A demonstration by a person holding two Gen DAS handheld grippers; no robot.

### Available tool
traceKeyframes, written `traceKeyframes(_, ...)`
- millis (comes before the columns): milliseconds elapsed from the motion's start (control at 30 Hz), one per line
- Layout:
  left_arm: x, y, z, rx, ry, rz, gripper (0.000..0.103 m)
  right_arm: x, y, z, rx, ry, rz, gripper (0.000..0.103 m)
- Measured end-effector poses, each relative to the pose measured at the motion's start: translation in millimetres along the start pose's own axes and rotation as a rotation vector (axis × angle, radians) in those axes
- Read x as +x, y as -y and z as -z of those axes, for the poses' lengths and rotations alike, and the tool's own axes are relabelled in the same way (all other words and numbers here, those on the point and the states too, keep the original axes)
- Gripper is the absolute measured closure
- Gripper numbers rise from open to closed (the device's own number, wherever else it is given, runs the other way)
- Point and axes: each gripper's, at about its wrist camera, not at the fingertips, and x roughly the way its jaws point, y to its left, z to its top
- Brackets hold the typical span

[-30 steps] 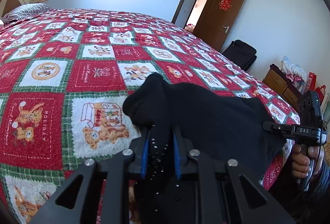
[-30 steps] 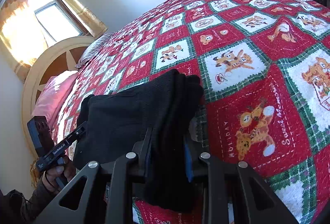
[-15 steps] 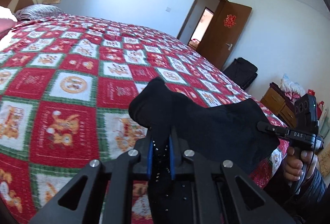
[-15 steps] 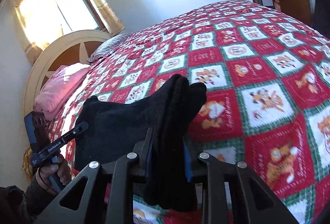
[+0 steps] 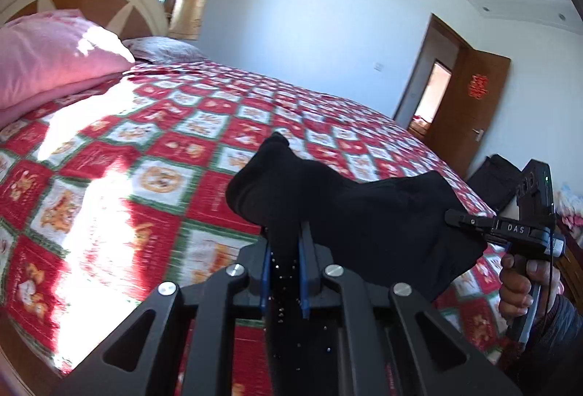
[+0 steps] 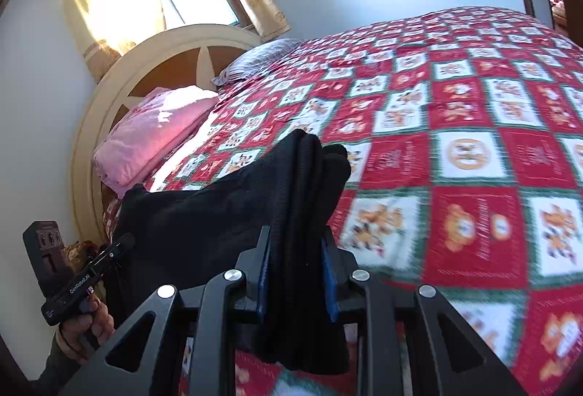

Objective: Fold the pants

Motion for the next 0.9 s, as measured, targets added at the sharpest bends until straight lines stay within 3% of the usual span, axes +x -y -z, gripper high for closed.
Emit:
traceKeyframes(200, 27.6, -32.4, 13.5, -0.021, -0.053, -0.08, 0.087, 56.7, 7.5, -1.2, 0.028, -0.066, 0.014, 0.078)
traceKeyframes(300, 36.0, -38.1, 25.7, -0.022, -0.087, -0.128, 0.063, 67.9, 26.5, 1.1, 0.093, -0.102, 0.017, 0.071)
traceKeyframes(333, 34.8, -39.5, 28.7, -0.028, -0.084, -0.147, 0.051, 68.3, 31.9, 2.3, 0.109, -0.106, 0.025, 0.069)
traceKeyframes(500, 28.8, -41.6, 30.7, -0.051, -0.077, -0.154, 0.041, 63.2, 35.4, 5.6, 0.119, -0.103, 0.063, 0.055)
traceKeyframes(567, 26.0, -41.8, 30.5, -0.05, -0.075, -0.183, 0.028, 60.5, 38.0, 5.9, 0.132, -0.098, 0.068, 0.055)
traceKeyframes(900, 14.3, -26.9, 35.2, 0.002, -0.078, -0.246, 0.026, 37.4, 34.5, 10.7, 0.073, -0.053, 0.175, 0.046)
